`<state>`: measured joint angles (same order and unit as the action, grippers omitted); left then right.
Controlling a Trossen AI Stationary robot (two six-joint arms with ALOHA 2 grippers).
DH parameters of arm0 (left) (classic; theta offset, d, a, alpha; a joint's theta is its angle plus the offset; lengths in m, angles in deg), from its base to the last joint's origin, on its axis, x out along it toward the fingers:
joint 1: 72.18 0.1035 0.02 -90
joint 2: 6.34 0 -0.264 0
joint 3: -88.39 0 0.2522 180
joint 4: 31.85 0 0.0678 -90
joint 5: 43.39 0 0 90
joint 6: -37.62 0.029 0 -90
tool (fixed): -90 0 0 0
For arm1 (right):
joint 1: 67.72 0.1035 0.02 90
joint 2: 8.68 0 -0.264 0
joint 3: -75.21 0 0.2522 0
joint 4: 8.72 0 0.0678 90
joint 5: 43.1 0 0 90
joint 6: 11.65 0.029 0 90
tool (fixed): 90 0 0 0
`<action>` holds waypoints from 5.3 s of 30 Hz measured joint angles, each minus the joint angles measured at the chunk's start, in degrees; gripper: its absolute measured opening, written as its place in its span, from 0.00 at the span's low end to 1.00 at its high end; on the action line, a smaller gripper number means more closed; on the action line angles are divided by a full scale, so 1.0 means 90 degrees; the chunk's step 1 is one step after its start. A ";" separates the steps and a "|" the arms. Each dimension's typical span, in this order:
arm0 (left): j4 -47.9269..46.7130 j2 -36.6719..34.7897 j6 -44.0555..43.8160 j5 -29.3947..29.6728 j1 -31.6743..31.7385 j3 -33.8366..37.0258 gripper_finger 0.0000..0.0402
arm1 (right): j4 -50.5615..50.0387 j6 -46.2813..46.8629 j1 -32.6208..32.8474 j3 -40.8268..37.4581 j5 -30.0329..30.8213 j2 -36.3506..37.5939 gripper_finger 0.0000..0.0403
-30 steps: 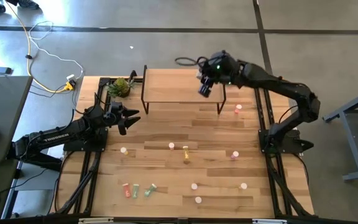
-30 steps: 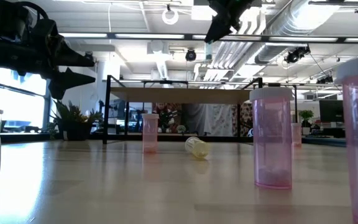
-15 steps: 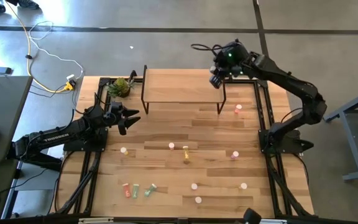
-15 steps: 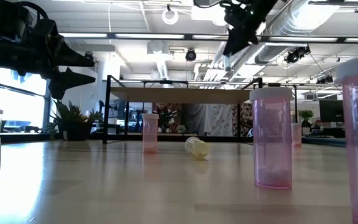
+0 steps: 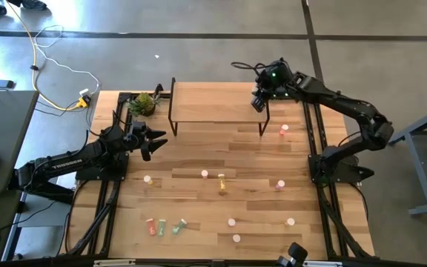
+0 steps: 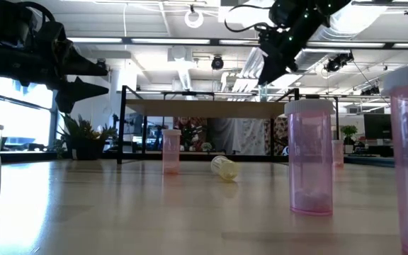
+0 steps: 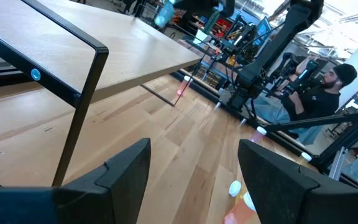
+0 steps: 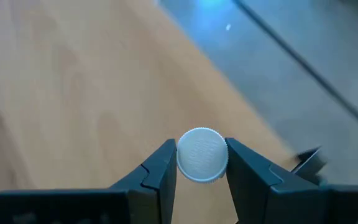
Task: Pick and place medicine bottles onto shelf by color
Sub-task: Put the top right blue pill bottle on the shelf, then put the top left yellow pill bottle on the shelf
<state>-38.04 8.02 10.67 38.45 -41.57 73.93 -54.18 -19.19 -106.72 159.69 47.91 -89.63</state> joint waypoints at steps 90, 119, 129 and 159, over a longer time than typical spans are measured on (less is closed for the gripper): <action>-0.0432 0.0032 -0.0254 -0.0717 0.0000 -0.1331 0.58 | 0.0449 0.0865 -0.0190 0.0014 -0.0301 0.0427 0.41; -0.6776 0.1544 0.1356 -0.0684 -0.1212 -0.4463 0.58 | 0.0405 0.0856 -0.0190 0.0014 -0.0301 0.0510 0.41; -0.7313 0.2414 0.1346 -0.0180 -0.2533 -0.4463 0.58 | 0.0405 0.0846 -0.0195 0.0014 -0.0301 0.0508 0.41; -0.7480 0.5243 0.0009 0.0508 -0.4641 -0.4463 0.58 | 0.0410 0.0843 -0.0197 0.0014 -0.0303 0.0508 0.41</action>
<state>-105.36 55.20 10.76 43.02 -83.34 33.76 -50.49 -11.60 -108.49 159.82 45.19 -85.06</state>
